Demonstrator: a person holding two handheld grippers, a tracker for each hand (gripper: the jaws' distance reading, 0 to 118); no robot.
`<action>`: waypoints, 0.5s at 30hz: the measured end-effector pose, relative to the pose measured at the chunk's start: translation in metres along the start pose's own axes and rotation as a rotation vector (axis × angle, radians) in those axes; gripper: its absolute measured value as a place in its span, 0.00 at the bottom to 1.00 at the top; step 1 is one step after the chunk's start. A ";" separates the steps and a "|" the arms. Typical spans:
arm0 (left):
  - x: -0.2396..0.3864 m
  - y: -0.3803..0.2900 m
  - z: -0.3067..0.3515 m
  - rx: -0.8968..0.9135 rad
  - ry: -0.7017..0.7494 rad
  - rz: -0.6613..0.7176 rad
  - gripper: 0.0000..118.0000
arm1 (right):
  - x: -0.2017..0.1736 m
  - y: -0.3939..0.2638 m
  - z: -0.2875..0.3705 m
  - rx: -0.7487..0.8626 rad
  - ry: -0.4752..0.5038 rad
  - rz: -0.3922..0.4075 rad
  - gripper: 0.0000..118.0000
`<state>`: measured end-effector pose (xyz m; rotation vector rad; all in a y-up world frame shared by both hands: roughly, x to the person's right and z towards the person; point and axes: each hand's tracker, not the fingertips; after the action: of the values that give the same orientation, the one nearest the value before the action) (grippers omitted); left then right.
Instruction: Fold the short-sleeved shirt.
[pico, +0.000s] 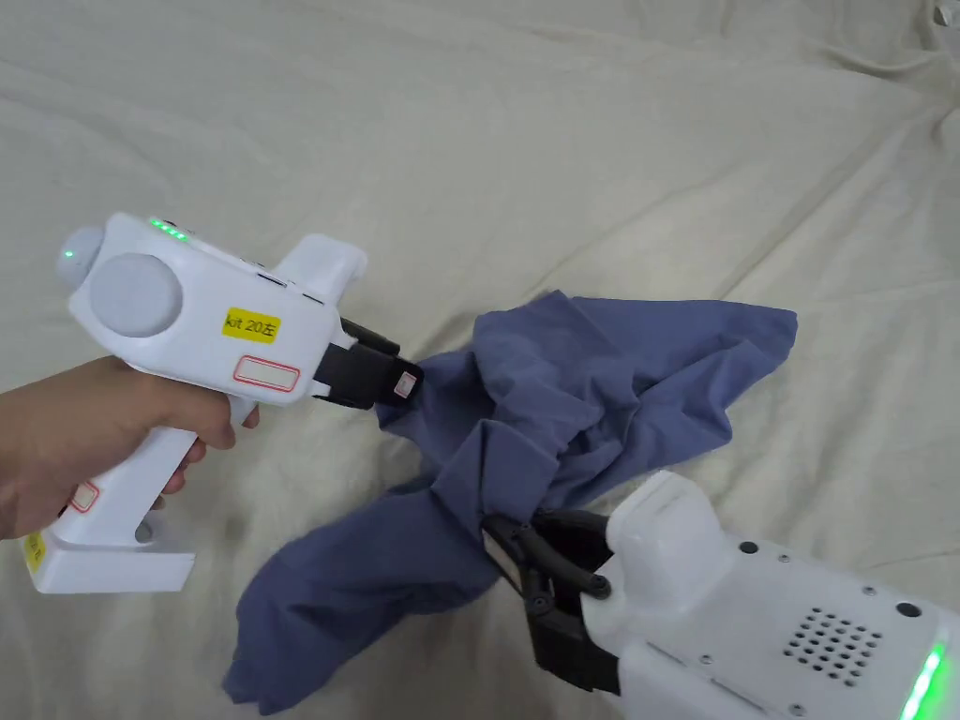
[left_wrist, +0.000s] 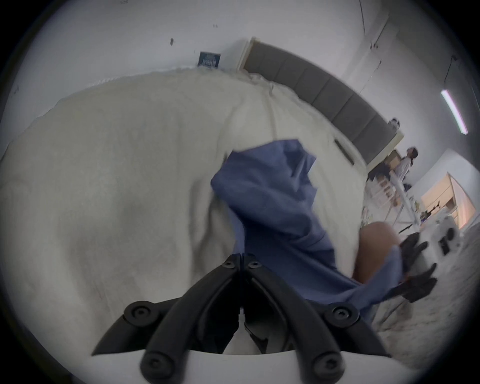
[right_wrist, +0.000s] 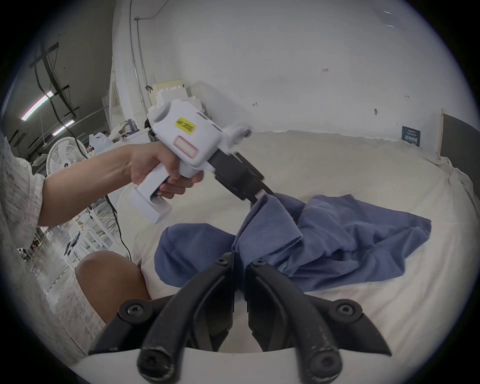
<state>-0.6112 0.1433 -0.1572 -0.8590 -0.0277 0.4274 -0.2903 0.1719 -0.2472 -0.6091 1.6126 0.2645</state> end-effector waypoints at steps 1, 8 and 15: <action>0.004 0.001 0.008 0.037 -0.010 0.002 0.01 | 0.003 0.002 0.006 0.005 -0.014 0.003 0.07; 0.033 0.007 0.056 0.282 -0.027 0.043 0.01 | 0.019 0.029 0.057 0.077 -0.124 0.034 0.07; 0.062 0.007 0.103 0.465 -0.031 0.055 0.00 | 0.032 0.063 0.101 0.177 -0.194 0.029 0.07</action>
<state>-0.5773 0.2454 -0.1030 -0.3954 0.0653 0.4751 -0.2390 0.2679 -0.3047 -0.4112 1.4407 0.1933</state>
